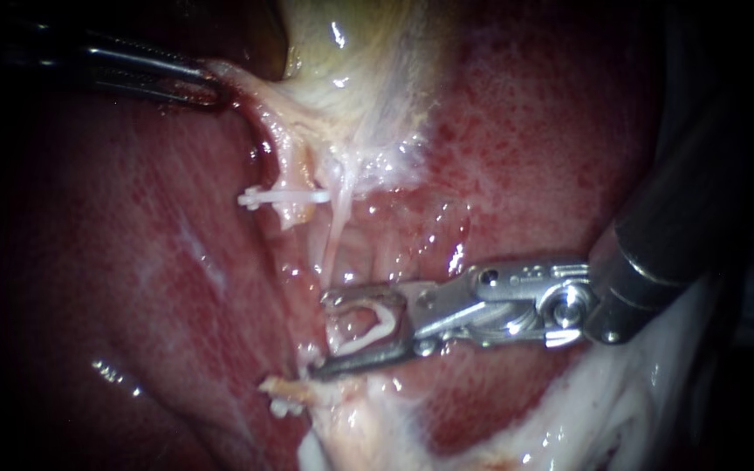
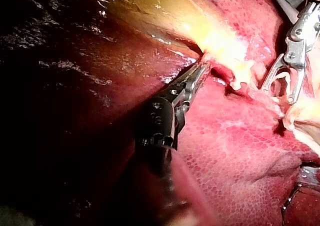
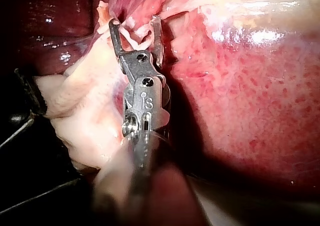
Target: Clipping first clip right tube
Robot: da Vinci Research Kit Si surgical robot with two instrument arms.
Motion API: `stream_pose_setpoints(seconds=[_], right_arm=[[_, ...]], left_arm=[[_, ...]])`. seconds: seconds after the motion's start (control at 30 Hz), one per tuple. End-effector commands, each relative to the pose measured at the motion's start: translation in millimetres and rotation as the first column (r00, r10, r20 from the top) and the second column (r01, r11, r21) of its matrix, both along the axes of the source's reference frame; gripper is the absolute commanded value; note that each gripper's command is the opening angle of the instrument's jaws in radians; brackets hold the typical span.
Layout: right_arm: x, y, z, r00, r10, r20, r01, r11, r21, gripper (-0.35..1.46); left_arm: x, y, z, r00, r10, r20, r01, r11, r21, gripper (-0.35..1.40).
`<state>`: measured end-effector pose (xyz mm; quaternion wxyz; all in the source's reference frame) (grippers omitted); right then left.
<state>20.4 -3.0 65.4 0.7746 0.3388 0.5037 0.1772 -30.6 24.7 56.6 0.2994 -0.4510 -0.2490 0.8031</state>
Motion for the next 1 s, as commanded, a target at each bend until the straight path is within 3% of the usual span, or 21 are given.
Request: stream_pose_setpoints(seconds=[0.03, 0.4, 0.7, 1.0], right_arm=[[0.0, 0.0, 0.0, 1.0, 0.0, 0.0, 0.0, 1.0, 0.0, 0.5], [-1.7, 0.2, -2.0, 0.9998, 0.001, -0.022, -0.001, 1.0, 0.009, 0.5], [-5.2, 2.0, -4.8, 0.998, 0.018, -0.061, -0.016, 0.999, 0.031, 0.5], [-5.9, 2.4, -3.5, 0.9966, 0.04, -0.073, -0.037, 0.999, 0.039, 0.5]], left_arm=[[0.0, 0.0, 0.0, 1.0, 0.0, 0.0, 0.0, 1.0, 0.0, -0.35], [0.1, 0.0, -0.1, 1.0, 0.0, 0.001, 0.0, 1.0, 0.0, -0.35], [0.2, 0.1, -0.2, 1.0, -0.001, -0.001, 0.001, 1.0, 0.0, -0.35], [0.2, 0.1, -0.2, 1.0, -0.001, -0.001, 0.001, 1.0, 0.0, -0.35]])
